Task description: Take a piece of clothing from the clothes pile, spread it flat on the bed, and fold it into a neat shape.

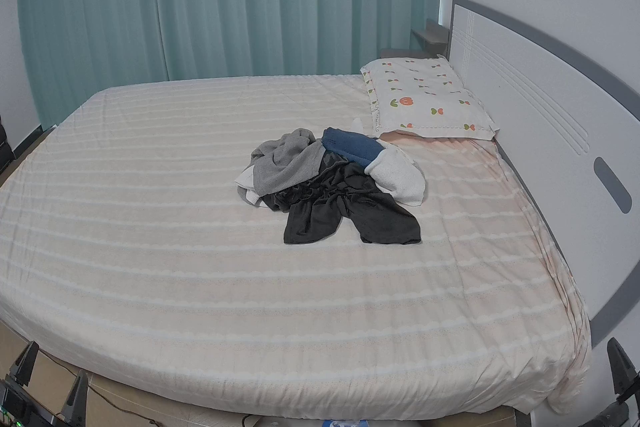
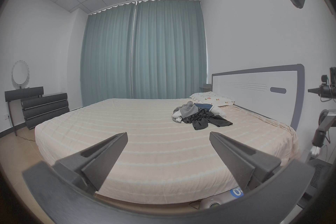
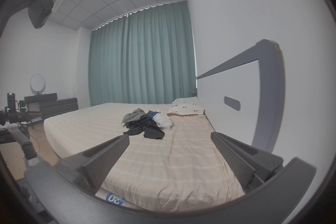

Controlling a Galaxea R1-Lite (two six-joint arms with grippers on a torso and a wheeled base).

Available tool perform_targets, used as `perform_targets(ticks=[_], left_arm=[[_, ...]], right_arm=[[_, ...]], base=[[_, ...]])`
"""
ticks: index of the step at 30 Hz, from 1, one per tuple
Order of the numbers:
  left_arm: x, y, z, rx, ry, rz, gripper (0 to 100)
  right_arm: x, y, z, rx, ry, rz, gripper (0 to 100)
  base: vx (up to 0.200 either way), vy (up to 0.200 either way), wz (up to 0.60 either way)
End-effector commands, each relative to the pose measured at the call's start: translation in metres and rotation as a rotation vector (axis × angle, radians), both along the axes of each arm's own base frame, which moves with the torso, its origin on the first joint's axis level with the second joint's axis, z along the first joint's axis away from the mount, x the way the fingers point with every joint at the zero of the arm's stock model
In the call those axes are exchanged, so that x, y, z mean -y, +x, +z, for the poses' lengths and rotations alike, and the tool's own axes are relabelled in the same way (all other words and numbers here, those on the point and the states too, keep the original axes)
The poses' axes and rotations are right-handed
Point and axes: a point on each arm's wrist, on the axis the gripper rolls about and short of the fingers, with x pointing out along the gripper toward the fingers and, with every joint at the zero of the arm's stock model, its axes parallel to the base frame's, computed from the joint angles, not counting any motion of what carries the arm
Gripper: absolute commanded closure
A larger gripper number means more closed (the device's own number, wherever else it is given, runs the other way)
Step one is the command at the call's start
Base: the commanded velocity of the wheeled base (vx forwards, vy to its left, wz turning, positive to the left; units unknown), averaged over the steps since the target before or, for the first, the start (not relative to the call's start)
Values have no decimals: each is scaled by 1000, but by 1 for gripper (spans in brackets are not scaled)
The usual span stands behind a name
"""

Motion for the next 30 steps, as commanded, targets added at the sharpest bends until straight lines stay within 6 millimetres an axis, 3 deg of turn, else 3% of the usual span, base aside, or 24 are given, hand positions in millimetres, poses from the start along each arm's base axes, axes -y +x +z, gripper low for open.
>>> perform_targets(ticks=[1,4,7,8,9,13,14,15,16,17,22,26,30], left_arm=[[0,0,-5,-8,-8,-11,0],[0,0,-5,-8,-6,-13,0],[0,0,-5,-7,-5,-13,0],[0,0,-5,-7,-5,-13,0],[0,0,-5,-9,-9,-11,0],[0,0,-5,-7,-17,-10,0],[0,0,-5,-7,-17,-10,0],[0,0,-5,-7,-16,-10,0],[0,0,-5,-7,-16,-10,0],[0,0,-5,-7,-16,-10,0],[0,0,-5,-7,-16,-10,0],[0,0,-5,-6,-12,-10,0],[0,0,-5,-6,-11,-10,0]], right_arm=[[-1,45,21,-308,31,81,0],[-2,79,30,-409,80,104,0],[-4,128,35,-491,111,101,0],[-4,128,35,-491,111,101,0],[-6,167,31,-532,150,95,0],[-13,233,16,-587,186,97,0],[-14,235,15,-589,187,98,0],[-20,263,6,-613,195,79,0],[-21,267,4,-620,196,74,0],[-28,294,-5,-640,216,38,0],[-46,363,-28,-655,283,-54,0],[-54,404,-49,-649,277,-106,0],[-65,431,-69,-638,259,-137,0]], base=[[0,0,0],[0,0,0],[0,0,0],[0,0,0],[0,0,0],[0,0,0],[0,0,0],[0,0,0],[0,0,0],[0,0,0],[0,0,0],[0,0,0],[0,0,0]])
